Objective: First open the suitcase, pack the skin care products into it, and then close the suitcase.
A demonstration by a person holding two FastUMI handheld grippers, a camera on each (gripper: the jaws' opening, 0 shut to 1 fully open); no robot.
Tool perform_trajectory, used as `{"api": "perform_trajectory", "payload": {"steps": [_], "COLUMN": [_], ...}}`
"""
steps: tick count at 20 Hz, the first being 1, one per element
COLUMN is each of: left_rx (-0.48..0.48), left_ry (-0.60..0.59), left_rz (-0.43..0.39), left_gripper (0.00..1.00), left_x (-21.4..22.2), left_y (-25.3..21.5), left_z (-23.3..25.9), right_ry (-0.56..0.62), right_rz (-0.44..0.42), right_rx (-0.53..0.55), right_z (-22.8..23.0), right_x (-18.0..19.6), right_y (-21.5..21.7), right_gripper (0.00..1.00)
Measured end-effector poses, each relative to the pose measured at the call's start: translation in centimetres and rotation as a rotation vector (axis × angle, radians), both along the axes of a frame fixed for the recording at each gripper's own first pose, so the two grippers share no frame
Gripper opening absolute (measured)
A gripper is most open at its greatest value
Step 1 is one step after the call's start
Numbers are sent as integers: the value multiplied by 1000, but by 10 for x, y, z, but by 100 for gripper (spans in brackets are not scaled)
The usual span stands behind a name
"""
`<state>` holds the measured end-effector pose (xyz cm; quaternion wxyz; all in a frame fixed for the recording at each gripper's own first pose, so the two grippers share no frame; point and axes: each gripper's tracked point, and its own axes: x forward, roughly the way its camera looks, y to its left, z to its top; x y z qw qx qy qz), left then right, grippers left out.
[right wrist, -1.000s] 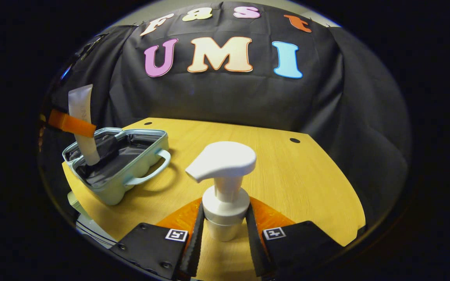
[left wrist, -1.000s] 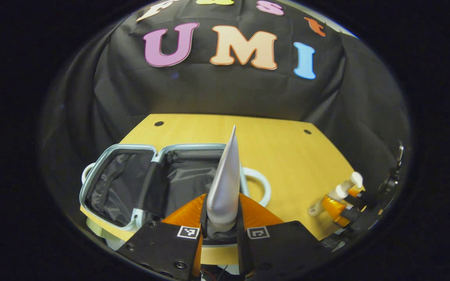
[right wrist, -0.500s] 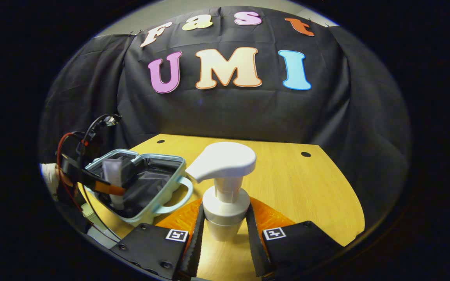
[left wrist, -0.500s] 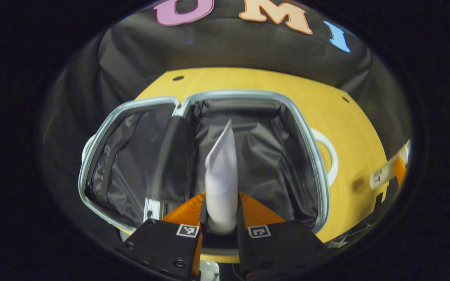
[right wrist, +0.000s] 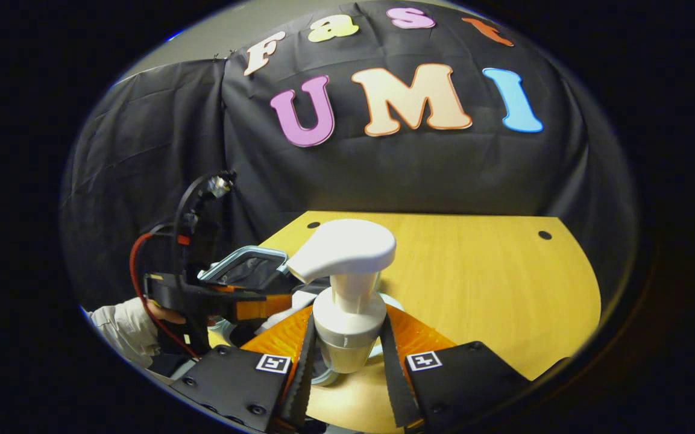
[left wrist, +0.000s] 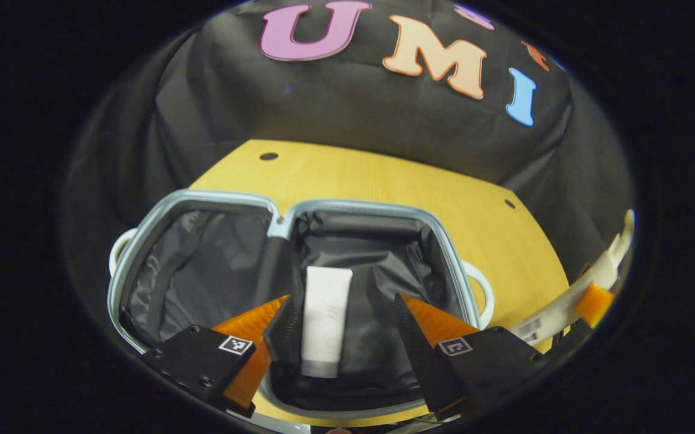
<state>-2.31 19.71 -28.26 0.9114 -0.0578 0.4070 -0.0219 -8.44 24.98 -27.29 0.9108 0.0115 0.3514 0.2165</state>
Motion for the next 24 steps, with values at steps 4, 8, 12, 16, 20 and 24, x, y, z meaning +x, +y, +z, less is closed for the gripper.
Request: {"api": "perform_trajectory", "payload": {"steps": [4, 8, 12, 16, 20, 24], "left_rx": [10, 43, 75, 85, 84, 72], "left_ry": [-67, -54, -35, -23, -12, 59], "left_rz": [58, 144, 232, 291, 336, 354], "left_gripper": [95, 95, 95, 95, 95, 95], "left_x": [5, -5, -16, -16, -7, -2], "left_y": [65, 141, 213, 270, 316, 351], "left_z": [29, 31, 26, 20, 12, -18], "right_ry": [96, 198, 243, 243, 215, 158], "right_rz": [4, -15, -92, -181, -228, -248], "right_rx": [-14, -54, -47, -94, -104, -131], "right_z": [-46, -95, -108, -129, -128, -113], "right_x": [-9, -25, -17, 5, 21, 34], "right_y": [39, 62, 73, 82, 85, 85], "right_gripper": [55, 55, 53, 59, 62, 83]}}
